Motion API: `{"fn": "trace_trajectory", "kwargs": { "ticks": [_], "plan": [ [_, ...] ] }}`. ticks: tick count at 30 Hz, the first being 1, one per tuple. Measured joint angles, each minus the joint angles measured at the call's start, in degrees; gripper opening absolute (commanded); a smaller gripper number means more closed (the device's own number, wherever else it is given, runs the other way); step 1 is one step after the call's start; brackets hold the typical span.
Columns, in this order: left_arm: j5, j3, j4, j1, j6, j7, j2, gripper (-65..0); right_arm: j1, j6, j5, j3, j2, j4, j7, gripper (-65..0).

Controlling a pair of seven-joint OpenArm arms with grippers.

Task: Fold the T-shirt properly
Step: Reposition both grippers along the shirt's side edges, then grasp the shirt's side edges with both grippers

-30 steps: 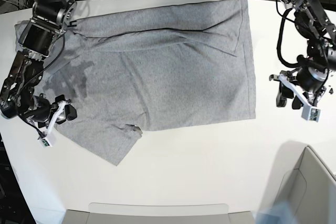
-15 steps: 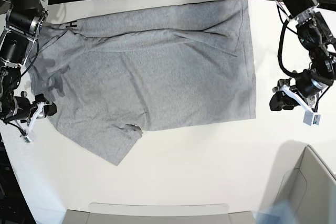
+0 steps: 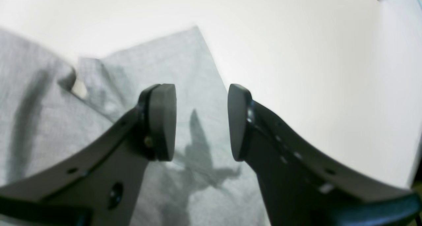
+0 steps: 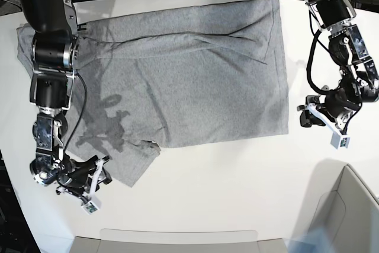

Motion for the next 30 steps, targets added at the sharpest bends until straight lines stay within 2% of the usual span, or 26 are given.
{"fn": "trace_trajectory", "kwargs": {
  "ticks": [3,5,7,8,13,17,20,23,25,27,30],
  "plan": [
    [0.0,1.5,-1.2,-0.3,0.2,-0.6,0.0,-36.2,3.4,0.0,0.0,0.1,0.4,-13.3,4.7,-39.4],
    [0.0,3.0,-4.2,-0.5,0.2,-1.1,0.0,-36.2,2.9,0.0,0.2,0.1,1.5,-18.7,10.3,-39.4],
    [0.0,4.4,-8.6,-0.3,0.2,-3.9,0.1,-36.2,0.3,-3.5,0.2,0.1,2.0,-20.6,14.1,-39.4],
    [-0.1,5.1,-11.0,-0.3,0.2,-5.8,0.2,-36.3,-0.9,-4.9,-0.1,0.1,2.3,-21.1,15.0,-39.4],
    [0.0,9.6,-18.9,-0.1,0.2,-12.7,-1.4,-36.3,-3.8,-4.5,0.5,0.1,3.4,-21.4,16.1,-39.4],
    [0.3,14.5,-23.1,-0.3,0.4,-14.3,-1.8,-36.3,-6.7,-4.7,2.8,0.4,5.0,-20.7,19.2,-39.4],
    [-0.4,16.5,-23.9,-0.3,0.4,-15.4,-1.4,-36.3,-8.6,-4.4,5.5,0.5,5.7,-19.1,17.0,-39.4],
    [-1.6,16.4,-24.5,0.4,-0.1,-15.8,-1.8,-37.7,-12.6,-4.3,12.0,0.6,7.1,-13.7,13.2,-39.4],
    [-2.0,16.3,-24.3,2.7,-0.2,-16.3,-3.4,-38.7,-16.6,-4.1,16.9,0.7,8.4,-8.4,10.1,-39.4],
    [-2.4,15.8,-23.9,4.1,-0.3,-15.9,-3.6,-38.8,-21.0,-3.7,19.6,0.7,9.8,-1.6,5.9,-39.4],
    [-2.6,15.7,-20.9,7.6,0.0,-15.5,-3.8,-38.8,-27.3,-4.2,21.3,0.9,11.2,8.7,0.3,-39.4]
  ]
}}
